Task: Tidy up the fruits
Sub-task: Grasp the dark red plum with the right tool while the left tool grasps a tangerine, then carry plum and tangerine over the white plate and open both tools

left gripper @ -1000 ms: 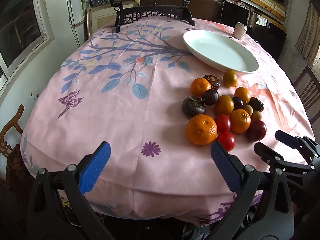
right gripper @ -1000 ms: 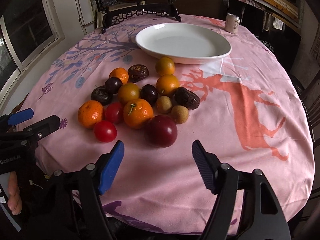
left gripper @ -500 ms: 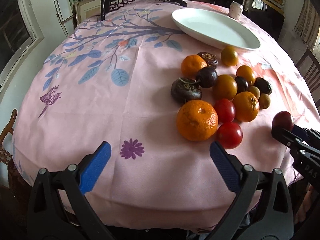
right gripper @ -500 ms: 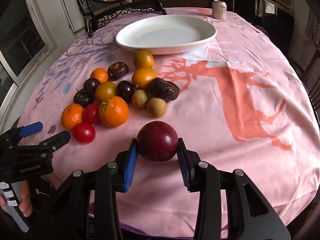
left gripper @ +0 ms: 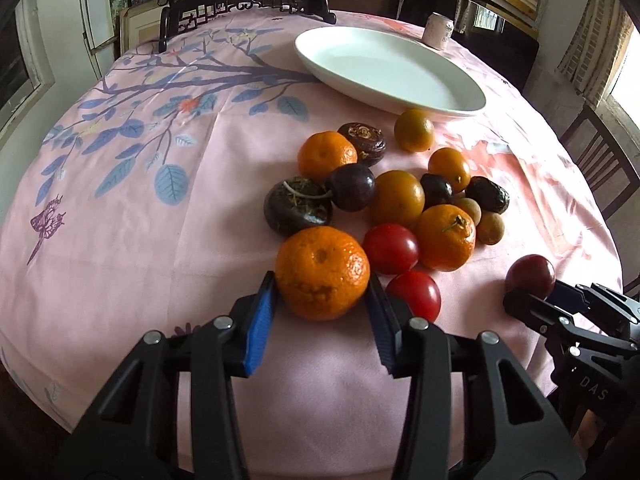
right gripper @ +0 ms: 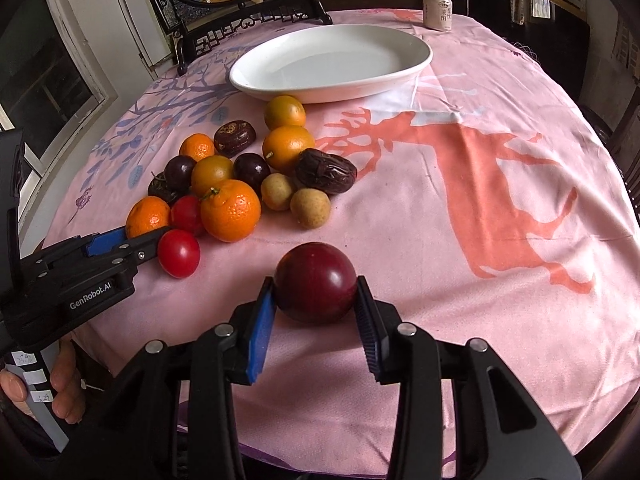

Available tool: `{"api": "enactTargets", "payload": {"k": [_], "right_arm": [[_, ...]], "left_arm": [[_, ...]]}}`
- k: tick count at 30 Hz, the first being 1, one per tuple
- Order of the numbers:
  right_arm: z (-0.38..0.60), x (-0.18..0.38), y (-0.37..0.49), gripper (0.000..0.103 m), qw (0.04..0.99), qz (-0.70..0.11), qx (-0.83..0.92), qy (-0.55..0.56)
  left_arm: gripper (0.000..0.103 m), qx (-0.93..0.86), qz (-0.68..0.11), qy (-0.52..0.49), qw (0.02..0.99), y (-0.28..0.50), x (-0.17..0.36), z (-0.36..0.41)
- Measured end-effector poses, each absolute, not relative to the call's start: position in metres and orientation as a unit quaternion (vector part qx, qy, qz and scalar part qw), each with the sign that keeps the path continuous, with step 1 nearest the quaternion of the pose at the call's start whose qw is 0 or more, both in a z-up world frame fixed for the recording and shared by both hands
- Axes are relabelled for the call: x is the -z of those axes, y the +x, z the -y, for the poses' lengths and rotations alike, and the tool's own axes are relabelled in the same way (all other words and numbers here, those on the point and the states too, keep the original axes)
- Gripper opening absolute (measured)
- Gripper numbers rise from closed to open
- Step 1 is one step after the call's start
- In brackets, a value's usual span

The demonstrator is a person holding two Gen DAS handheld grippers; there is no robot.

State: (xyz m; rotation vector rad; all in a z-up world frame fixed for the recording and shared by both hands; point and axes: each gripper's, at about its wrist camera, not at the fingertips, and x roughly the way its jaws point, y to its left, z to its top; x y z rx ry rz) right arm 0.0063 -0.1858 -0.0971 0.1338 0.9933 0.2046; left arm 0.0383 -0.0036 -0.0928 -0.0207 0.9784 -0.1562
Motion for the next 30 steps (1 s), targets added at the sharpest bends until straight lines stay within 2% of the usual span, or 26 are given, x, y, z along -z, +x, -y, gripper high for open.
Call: {"api": "enactTargets", "payload": {"k": [9, 13, 17, 21, 25, 30], "right_arm": [[0.194, 0.084, 0.007, 0.04, 0.879, -0.46, -0.104, 0.072], [0.199, 0.069, 0.024, 0.04, 0.88, -0.454, -0.119, 0.07], [0.205, 0.038, 0.074, 0.04, 0.889, -0.438, -0.132, 0.037], [0.211, 0.015, 0.164, 0.04, 0.888, -0.43, -0.159, 0.03], [0.211, 0.039, 0.261, 0.04, 0.871, -0.468, -0.146, 0.02], [0.217, 0.073, 0.326, 0.04, 0.857, -0.498, -0.13, 0.021]], "left_arm": [[0.044, 0.085, -0.443, -0.016, 0.892, 0.023, 0.058, -0.002], [0.044, 0.107, -0.438, -0.013, 0.892, 0.044, 0.032, 0.003], [0.045, 0.106, -0.442, 0.001, 0.891, 0.113, 0.004, 0.016], [0.045, 0.094, -0.456, -0.001, 0.885, 0.215, -0.008, 0.032], [0.045, 0.083, -0.492, -0.008, 0.867, 0.306, 0.015, 0.051], [0.045, 0.083, -0.527, -0.024, 0.846, 0.364, 0.05, 0.064]]}}
